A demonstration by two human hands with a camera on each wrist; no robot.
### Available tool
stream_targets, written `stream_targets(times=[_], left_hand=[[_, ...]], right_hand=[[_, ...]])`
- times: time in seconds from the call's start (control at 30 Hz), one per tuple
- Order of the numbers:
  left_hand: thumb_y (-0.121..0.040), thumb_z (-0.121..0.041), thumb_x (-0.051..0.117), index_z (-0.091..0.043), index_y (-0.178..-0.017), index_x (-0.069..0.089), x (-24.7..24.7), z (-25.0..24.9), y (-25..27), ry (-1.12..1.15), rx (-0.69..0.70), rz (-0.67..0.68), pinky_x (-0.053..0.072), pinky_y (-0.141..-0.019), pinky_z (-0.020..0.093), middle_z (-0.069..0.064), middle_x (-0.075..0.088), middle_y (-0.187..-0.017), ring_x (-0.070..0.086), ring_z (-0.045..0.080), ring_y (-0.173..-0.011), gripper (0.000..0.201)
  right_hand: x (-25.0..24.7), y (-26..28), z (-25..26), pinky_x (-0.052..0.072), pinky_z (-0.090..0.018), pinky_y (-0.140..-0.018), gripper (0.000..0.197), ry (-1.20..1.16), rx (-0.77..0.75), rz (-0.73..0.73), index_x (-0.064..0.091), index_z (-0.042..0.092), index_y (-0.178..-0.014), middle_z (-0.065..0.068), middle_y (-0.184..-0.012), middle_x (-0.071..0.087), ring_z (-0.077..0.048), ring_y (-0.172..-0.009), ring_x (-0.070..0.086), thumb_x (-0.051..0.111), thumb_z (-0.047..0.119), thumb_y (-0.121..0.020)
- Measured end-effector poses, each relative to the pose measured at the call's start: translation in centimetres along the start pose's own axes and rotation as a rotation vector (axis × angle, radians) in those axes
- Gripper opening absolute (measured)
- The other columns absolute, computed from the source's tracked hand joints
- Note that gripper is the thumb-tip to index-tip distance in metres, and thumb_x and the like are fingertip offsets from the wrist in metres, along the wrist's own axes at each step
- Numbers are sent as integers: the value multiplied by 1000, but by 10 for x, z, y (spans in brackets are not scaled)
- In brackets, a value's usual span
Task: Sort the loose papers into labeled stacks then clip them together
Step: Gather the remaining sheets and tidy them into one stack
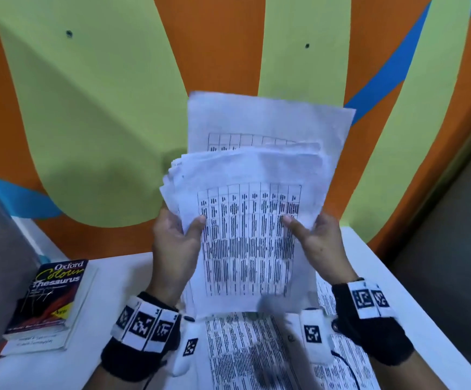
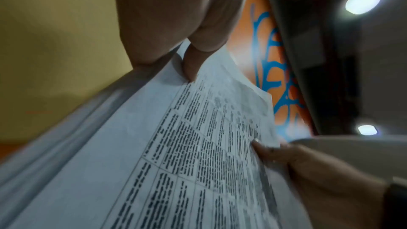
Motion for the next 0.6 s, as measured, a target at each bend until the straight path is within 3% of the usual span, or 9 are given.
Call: stream_targets(times=[0.07,0.13,0.23,0.3,0.33,0.4,0.47,0.53,0.6], left_hand=[[-85,6,62,3,-117,49,1,-8,0,57,40,7,45,-73,2,-4,61,-95,62,-8,-82,35],[-82,7,65,-2,-127,43,1,-8,0,90,65,36,49,-83,10,-7,63,-110,63,-6,-97,51],[-80,8,67,-15,-121,36,0,6,5,60,43,60,44,-79,4,-15,57,-112,58,-15,-96,57],[-82,5,66,-24,-125,31,1,15,8,31,23,87,42,-81,3,-8,56,-124,56,-8,-108,63],[-83,4,66,-27,-126,30,2,19,7,28,9,96,42,-83,3,-4,55,-129,56,0,-113,64],[-82,3,67,-29,-125,29,-1,24,4,16,3,87,41,-84,4,-5,54,-129,56,4,-114,65],[-81,0,69,-34,-122,31,-4,25,3,0,16,78,40,-85,4,-12,53,-123,55,-10,-107,65],[-82,-1,68,-36,-118,35,-5,25,4,-28,46,83,36,-84,0,-20,50,-118,49,-23,-103,60],[-84,-1,67,-38,-117,38,-5,25,5,-50,64,86,33,-89,-1,-24,49,-119,45,-25,-106,57]], right_hand=[[2,3,10,33,-14,-51,29,21,-60,-48,49,25,-67,11,-52,48,2,-47,43,71,16,-84],[3,5,16,37,-2,-52,31,-68,-72,-29,50,26,-75,18,-52,57,10,-50,53,71,4,-82],[7,14,3,34,0,-44,44,-124,-13,1,38,25,-76,20,-43,47,10,-38,45,71,-4,-80],[12,18,-12,34,-3,-45,36,-101,19,32,42,18,-79,22,-40,47,7,-36,42,70,-3,-81],[13,19,-20,34,-5,-47,31,-95,52,29,46,14,-91,21,-42,46,5,-39,42,71,-2,-81],[12,19,-25,35,-11,-51,41,-98,60,-19,43,22,-107,15,-50,37,2,-44,38,72,6,-82],[9,16,-21,36,-13,-56,33,-89,27,-96,41,29,-97,7,-63,32,2,-51,36,70,28,-84],[5,13,-11,39,-10,-66,33,-135,-37,-190,46,21,-98,-1,-75,42,7,-64,42,57,48,-84],[2,9,0,42,-10,-74,36,-191,-114,-260,54,13,-106,-6,-91,55,5,-79,49,49,46,-93]])
Point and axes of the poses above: each hand's wrist, its own y-axis away from the middle knuckle, its own x-axis out of the palm, z = x × y, the point moved 3 cm from there along -y, towards the middle knuckle
